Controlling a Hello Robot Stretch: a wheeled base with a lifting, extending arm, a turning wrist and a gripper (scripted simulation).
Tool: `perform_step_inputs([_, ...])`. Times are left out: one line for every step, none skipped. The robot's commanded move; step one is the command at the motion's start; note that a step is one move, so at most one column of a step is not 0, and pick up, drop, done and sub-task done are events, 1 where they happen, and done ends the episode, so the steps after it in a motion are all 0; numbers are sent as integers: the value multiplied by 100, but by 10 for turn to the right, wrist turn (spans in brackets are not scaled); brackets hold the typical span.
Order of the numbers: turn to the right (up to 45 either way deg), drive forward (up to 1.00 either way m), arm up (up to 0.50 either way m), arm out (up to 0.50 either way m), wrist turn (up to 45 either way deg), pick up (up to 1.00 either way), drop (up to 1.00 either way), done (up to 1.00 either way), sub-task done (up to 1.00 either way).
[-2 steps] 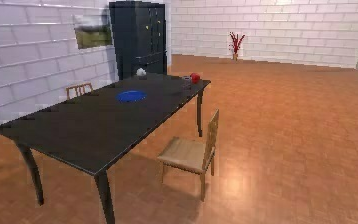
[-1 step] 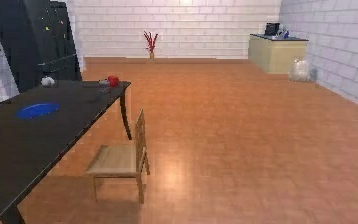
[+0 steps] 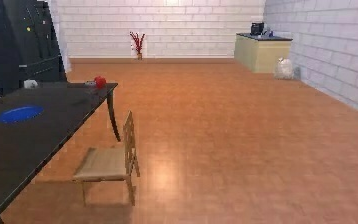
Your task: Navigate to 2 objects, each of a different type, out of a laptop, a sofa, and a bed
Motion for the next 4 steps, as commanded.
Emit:
perform_step_inputs([0, 10, 0, 0, 0, 0, 0, 0, 0])
perform_step_inputs([-450, 0, 0, 0, 0, 0, 0, 0, 0])
perform_step_inputs([-450, 0, 0, 0, 0, 0, 0, 0, 0])
perform_step_inputs([-120, 0, 0, 0, 0, 0, 0, 0, 0])
